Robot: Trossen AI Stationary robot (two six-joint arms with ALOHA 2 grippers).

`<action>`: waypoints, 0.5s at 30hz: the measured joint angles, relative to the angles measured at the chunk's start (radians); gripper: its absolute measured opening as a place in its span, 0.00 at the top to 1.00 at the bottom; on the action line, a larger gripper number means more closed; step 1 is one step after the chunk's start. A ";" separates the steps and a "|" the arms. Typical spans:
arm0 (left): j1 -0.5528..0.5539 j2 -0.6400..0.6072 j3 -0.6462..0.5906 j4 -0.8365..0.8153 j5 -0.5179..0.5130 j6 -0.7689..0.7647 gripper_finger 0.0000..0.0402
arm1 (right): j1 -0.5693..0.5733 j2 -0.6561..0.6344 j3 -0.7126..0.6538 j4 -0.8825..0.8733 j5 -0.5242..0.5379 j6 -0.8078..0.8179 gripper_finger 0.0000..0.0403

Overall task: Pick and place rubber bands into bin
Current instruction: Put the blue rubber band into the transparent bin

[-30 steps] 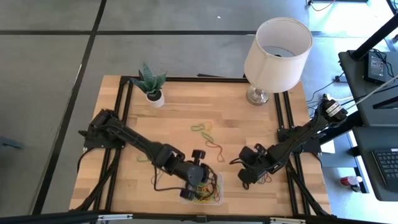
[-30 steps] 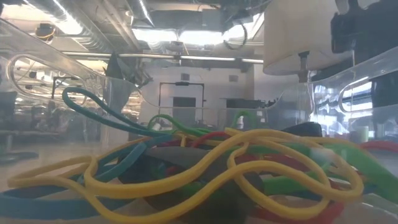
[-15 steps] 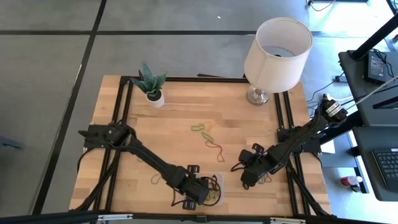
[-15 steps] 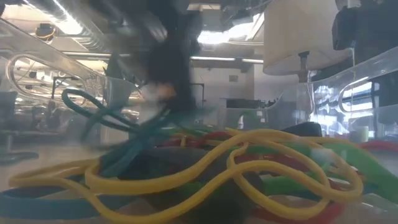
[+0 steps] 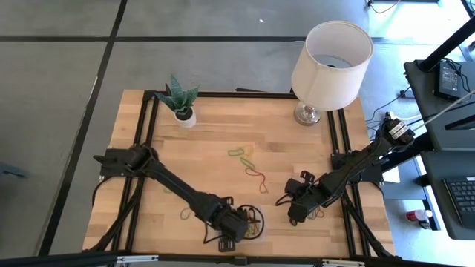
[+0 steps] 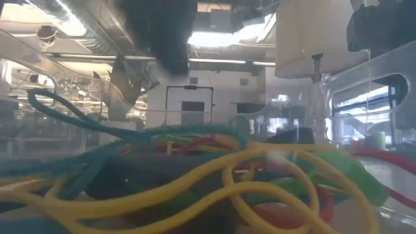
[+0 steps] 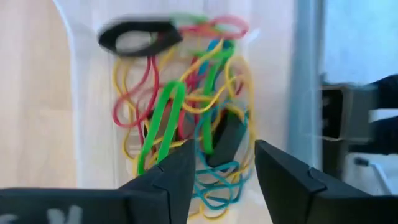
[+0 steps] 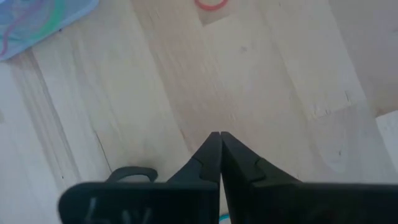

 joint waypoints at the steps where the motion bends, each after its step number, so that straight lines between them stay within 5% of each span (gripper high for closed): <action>1: 0.003 -0.014 0.003 0.000 -0.004 0.007 0.60 | 0.000 0.000 0.000 0.000 0.000 0.000 0.98; 8: 0.016 -0.109 0.004 -0.079 -0.078 0.007 0.66 | 0.000 0.000 0.000 -0.005 -0.003 0.057 0.98; 15: 0.012 -0.228 -0.082 -0.099 -0.179 0.183 0.96 | 0.001 0.000 0.000 -0.109 -0.147 0.286 0.98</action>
